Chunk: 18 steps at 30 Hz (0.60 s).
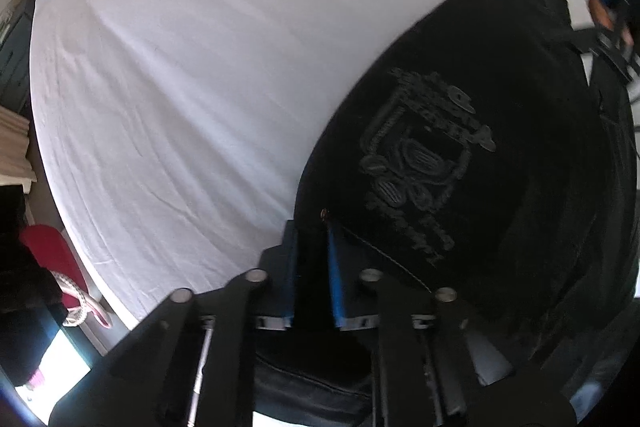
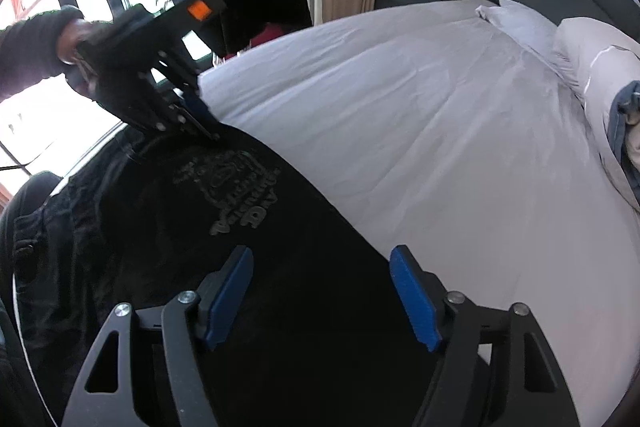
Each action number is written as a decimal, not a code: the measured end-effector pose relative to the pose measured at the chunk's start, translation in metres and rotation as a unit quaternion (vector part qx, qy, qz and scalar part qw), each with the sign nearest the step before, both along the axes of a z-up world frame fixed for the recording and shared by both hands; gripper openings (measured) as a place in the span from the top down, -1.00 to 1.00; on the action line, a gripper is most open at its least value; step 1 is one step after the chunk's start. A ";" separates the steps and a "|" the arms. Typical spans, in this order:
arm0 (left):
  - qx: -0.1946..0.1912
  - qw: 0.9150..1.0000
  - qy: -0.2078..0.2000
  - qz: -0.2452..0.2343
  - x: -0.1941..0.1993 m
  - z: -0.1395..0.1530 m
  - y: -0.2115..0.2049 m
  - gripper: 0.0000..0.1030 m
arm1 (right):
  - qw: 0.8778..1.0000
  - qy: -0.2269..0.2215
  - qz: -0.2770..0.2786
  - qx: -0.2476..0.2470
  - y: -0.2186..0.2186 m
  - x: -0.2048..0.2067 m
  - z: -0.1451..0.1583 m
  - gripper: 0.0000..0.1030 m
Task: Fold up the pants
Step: 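Grasp the jeans waistband with the left gripper while the right gripper grasps the leg hem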
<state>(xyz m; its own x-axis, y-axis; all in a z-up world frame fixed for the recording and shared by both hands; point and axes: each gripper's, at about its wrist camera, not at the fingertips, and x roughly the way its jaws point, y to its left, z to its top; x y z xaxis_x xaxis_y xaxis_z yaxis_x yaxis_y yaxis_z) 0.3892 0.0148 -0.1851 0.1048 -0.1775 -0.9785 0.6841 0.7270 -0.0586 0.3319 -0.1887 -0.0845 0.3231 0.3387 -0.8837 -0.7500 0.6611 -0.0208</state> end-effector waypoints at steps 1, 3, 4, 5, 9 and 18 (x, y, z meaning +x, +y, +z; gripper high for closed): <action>-0.003 1.000 -0.006 0.000 -0.005 0.001 0.000 0.87 | 1.000 0.006 0.003 -0.003 0.002 0.003 -0.002 -0.29; -0.016 1.000 -0.019 0.003 -0.015 0.007 0.004 0.88 | 1.000 0.009 0.012 -0.010 0.005 0.007 -0.005 -0.12; -0.024 0.999 -0.029 0.006 -0.021 0.011 0.006 0.89 | 1.000 0.007 0.017 -0.016 0.006 0.008 -0.007 -0.07; -0.030 0.999 -0.038 0.007 -0.027 0.015 0.007 0.89 | 0.999 0.007 0.023 -0.024 0.009 0.011 -0.010 0.00; -0.041 0.996 -0.082 0.002 -0.056 0.025 0.004 0.90 | 0.998 0.012 0.044 -0.046 0.017 0.022 -0.023 0.03; -0.047 0.990 -0.131 -0.024 -0.083 0.039 0.004 0.90 | 0.993 0.029 0.076 -0.089 0.032 0.036 -0.038 0.09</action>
<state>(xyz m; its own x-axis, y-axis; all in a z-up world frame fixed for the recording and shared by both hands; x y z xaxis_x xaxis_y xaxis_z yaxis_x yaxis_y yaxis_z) 0.3058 0.0184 -0.1466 0.3425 -0.2780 -0.8974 0.7188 0.6926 0.0598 0.3677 -0.1569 -0.1223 0.2272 0.2165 -0.9495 -0.8442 0.5299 -0.0812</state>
